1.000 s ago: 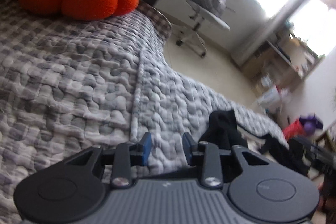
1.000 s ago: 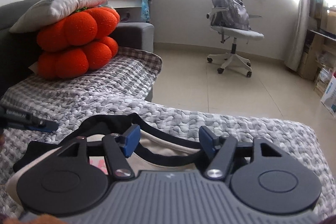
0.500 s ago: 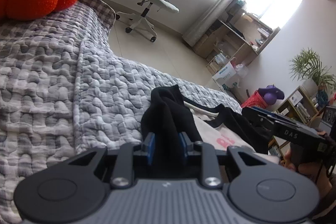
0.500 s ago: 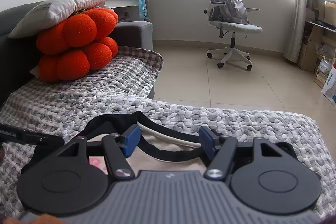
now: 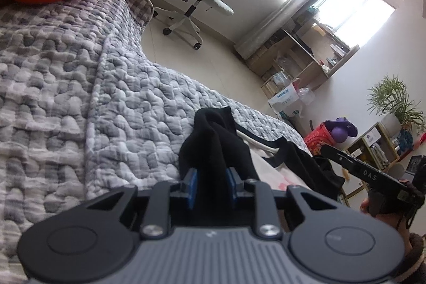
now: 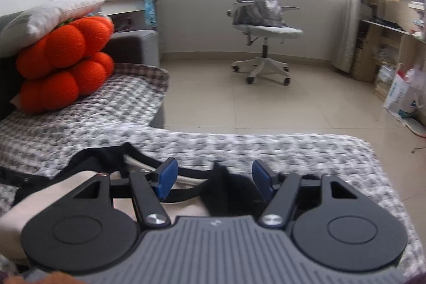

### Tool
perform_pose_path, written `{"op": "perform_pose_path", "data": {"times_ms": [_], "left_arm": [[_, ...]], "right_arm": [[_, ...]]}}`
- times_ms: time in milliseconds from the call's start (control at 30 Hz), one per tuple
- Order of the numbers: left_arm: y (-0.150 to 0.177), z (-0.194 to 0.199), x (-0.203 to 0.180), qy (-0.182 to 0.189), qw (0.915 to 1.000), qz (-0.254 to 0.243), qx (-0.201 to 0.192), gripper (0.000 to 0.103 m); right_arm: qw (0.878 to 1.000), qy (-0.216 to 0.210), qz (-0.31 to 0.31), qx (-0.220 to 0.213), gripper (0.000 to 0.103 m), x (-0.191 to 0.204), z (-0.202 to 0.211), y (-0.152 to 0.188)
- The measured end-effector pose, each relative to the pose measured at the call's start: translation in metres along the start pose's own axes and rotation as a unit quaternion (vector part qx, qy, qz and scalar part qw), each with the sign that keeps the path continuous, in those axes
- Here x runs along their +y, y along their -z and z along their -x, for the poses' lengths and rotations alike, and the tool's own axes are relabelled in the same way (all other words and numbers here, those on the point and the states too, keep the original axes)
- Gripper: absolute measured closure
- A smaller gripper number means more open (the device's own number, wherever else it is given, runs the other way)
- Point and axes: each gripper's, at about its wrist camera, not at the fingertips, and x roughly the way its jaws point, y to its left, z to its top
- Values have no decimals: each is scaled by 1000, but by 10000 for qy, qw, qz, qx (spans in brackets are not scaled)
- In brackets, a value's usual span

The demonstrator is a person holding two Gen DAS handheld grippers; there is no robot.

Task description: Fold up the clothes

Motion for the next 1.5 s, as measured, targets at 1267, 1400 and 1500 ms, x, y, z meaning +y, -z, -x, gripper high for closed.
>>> {"op": "perform_pose_path", "data": {"times_ms": [1267, 1400, 1500], "left_arm": [[-13, 0, -15, -516, 9913, 214, -1195, 99], [-23, 3, -24, -855, 9879, -5, -1291, 99], [-30, 3, -28, -1030, 9862, -122, -1292, 99]], "right_arm": [[9936, 616, 752, -571, 98, -14, -41, -11], [9935, 584, 691, -692, 98, -15, -46, -23], [9928, 551, 771, -733, 98, -14, -54, -29]]}}
